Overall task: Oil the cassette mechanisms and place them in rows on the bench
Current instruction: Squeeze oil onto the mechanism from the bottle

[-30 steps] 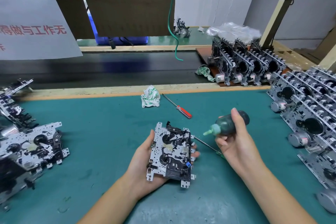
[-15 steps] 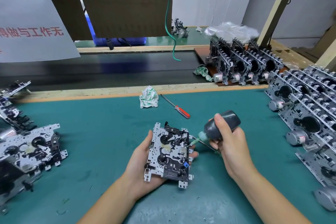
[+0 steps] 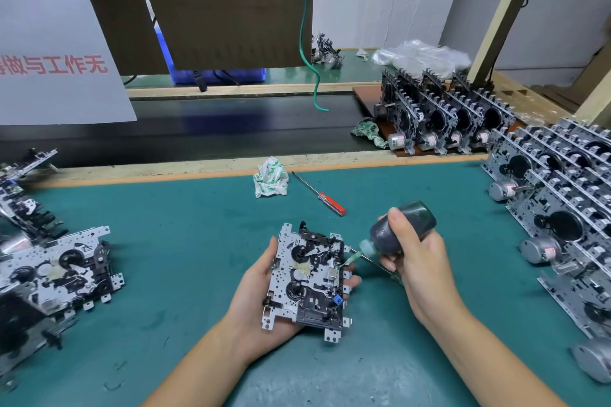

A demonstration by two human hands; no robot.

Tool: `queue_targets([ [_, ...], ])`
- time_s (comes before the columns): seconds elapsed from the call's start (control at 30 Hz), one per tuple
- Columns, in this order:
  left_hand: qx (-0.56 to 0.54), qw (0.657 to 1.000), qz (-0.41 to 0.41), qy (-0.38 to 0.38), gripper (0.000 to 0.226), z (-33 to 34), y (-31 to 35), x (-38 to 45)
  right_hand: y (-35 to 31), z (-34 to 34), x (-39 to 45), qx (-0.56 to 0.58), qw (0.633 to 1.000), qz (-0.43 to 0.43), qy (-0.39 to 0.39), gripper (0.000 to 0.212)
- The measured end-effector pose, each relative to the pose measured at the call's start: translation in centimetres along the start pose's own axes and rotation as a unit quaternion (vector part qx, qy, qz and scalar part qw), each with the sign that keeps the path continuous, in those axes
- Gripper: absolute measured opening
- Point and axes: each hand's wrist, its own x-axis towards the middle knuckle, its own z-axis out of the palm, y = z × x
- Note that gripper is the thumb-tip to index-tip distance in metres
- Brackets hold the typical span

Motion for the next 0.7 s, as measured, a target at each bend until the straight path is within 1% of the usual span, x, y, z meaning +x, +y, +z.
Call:
queue_targets([
  [0.2,-0.002,1.0,-0.005,0.0,0.072,0.0,0.0,0.0,0.1,0.0,-0.1,-0.013,1.0,0.004,0.003,0.037],
  [0.3,-0.002,1.0,-0.003,-0.004,0.071,-0.1,0.1,-0.1,0.0,0.0,-0.1,-0.016,1.0,0.002,0.004,0.042],
  [0.47,0.0,1.0,0.001,-0.008,0.075,-0.3,0.0,0.1,-0.7,-0.9,0.6,0.017,0.999,-0.009,0.038,0.046],
  [0.53,0.006,1.0,0.003,-0.015,0.08,-0.4,-0.1,0.1,-1.0,-1.4,0.9,-0.016,0.998,-0.034,0.041,0.041],
  [0.63,0.018,1.0,0.007,-0.021,0.087,-0.5,-0.1,0.1,-0.8,-2.1,1.3,-0.109,0.992,-0.049,0.029,0.029],
  [0.7,0.019,1.0,0.006,-0.021,0.088,-0.5,-0.1,0.1,-0.5,-2.4,1.6,-0.133,0.99,-0.055,0.008,0.032],
])
